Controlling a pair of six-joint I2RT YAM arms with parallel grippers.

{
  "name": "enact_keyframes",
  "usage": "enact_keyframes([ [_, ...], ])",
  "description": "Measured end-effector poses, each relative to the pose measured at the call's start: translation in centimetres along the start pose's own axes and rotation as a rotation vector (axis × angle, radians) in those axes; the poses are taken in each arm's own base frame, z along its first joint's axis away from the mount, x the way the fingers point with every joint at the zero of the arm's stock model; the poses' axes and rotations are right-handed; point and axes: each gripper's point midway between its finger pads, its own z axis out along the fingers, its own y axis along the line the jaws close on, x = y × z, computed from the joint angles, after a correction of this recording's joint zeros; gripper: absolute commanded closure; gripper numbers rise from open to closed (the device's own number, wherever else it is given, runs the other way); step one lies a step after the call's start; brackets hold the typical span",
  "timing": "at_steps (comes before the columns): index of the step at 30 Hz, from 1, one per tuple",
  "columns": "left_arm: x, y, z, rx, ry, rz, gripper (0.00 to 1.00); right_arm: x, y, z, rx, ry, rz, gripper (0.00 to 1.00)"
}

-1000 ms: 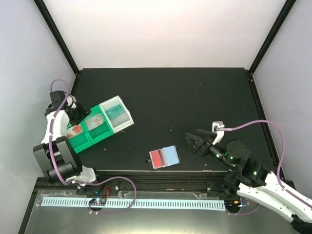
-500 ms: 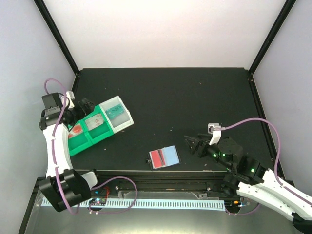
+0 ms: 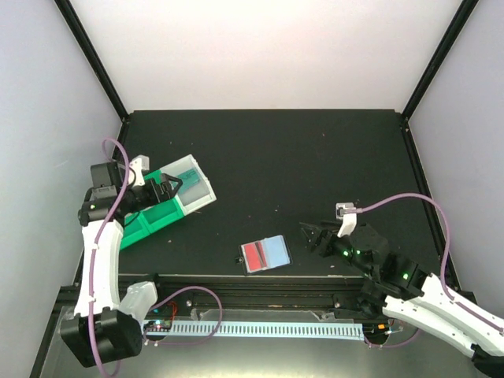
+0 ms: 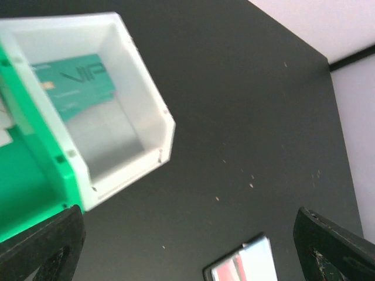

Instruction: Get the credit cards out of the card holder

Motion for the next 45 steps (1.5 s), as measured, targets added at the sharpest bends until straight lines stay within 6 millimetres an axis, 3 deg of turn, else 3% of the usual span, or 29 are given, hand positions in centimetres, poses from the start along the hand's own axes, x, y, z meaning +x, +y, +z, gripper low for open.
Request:
enact_keyframes([
  [4,2.6,-2.1,0.3,0.066,0.050,0.056,0.01,0.9,-0.6,0.8,0.036,0.037,-0.004,0.23],
  [10,6.9,-4.2,0.3,0.144,0.120,0.128,0.01,3.0,-1.6,2.4,0.088,0.119,-0.010,0.51],
  [15,9.8,-5.3,-0.2,0.201,0.151,0.154,0.01,5.7,-2.8,4.1,0.124,0.206,-0.020,0.64],
  [21,11.6,-6.9,-1.1,0.274,0.146,0.167,0.01,8.7,-3.1,6.1,0.134,0.324,-0.018,0.69],
  [27,14.3,-8.0,-0.3,0.325,0.231,0.155,0.02,11.2,-2.9,7.8,0.116,0.426,-0.008,0.73],
  [33,16.5,-8.9,1.3,0.358,0.309,0.156,0.10,12.9,-2.2,9.0,0.062,0.475,0.027,0.73],
  [45,20.1,-8.5,4.9,0.385,0.401,0.100,0.19,15.7,-0.7,10.7,0.007,0.567,0.043,0.74],
])
